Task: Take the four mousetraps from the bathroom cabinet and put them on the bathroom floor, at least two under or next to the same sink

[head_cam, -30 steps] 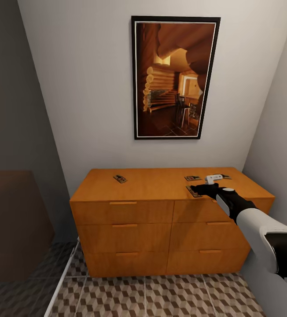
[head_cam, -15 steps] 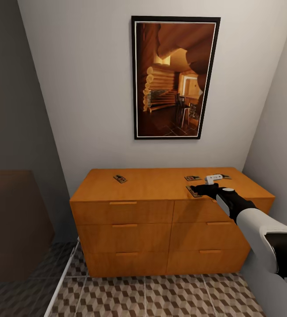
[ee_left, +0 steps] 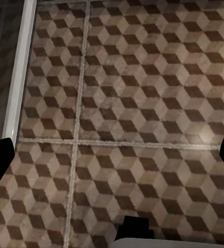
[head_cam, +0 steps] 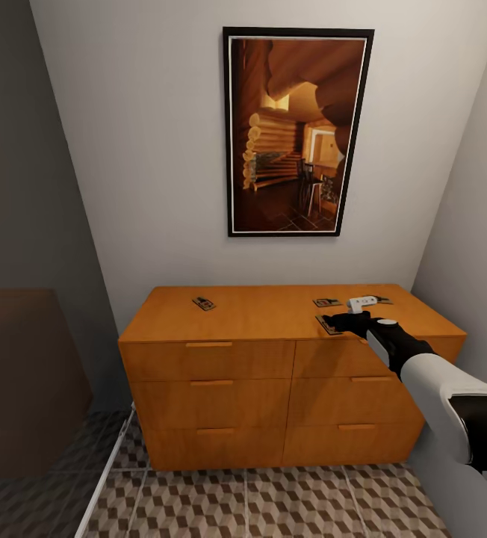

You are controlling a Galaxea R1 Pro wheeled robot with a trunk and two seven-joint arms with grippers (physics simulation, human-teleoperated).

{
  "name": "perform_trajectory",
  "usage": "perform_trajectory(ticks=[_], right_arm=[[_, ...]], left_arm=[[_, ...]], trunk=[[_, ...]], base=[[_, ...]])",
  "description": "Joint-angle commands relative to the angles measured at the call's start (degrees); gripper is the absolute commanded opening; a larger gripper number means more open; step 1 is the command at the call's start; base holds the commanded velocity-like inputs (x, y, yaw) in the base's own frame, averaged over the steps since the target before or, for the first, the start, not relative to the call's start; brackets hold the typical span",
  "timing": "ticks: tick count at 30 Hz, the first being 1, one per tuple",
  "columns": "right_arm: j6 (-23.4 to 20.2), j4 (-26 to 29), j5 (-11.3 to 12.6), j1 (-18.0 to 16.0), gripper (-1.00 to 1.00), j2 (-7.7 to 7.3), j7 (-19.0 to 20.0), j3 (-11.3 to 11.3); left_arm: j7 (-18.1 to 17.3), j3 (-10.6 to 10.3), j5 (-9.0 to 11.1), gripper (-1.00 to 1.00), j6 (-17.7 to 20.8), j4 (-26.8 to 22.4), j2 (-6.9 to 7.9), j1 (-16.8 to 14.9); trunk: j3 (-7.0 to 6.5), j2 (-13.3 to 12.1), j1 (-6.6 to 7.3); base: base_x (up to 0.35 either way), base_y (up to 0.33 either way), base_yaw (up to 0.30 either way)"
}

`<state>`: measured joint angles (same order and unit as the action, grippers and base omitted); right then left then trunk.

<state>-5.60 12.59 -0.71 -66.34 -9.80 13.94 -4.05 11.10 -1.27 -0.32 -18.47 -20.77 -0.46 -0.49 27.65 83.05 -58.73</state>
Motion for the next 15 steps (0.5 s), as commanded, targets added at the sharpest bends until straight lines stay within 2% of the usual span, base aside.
perform_trajectory(ticks=[1, 10, 15], right_arm=[[-0.3, 0.1, -0.1, 0.0, 1.0, -0.05, 0.1, -0.4], [-0.3, 0.1, -0.1, 0.0, 1.0, -0.05, 0.0, -0.4], [-0.3, 0.1, -0.1, 0.0, 1.0, -0.05, 0.0, -0.4]], left_arm=[[0.3, -0.1, 0.0, 1.0, -0.2, 0.0, 0.01, 0.0], [0.3, -0.1, 0.0, 1.0, -0.2, 0.0, 0.0, 0.0], [0.3, -0.1, 0.0, 1.0, -0.2, 0.0, -0.02, 0.0]], trunk=[[0.06, 0.0, 0.0], [0.06, 0.0, 0.0], [0.06, 0.0, 0.0]], base=[[0.0, 0.006, 0.0], [0.0, 0.099, 0.0], [0.0, 0.037, 0.0]])
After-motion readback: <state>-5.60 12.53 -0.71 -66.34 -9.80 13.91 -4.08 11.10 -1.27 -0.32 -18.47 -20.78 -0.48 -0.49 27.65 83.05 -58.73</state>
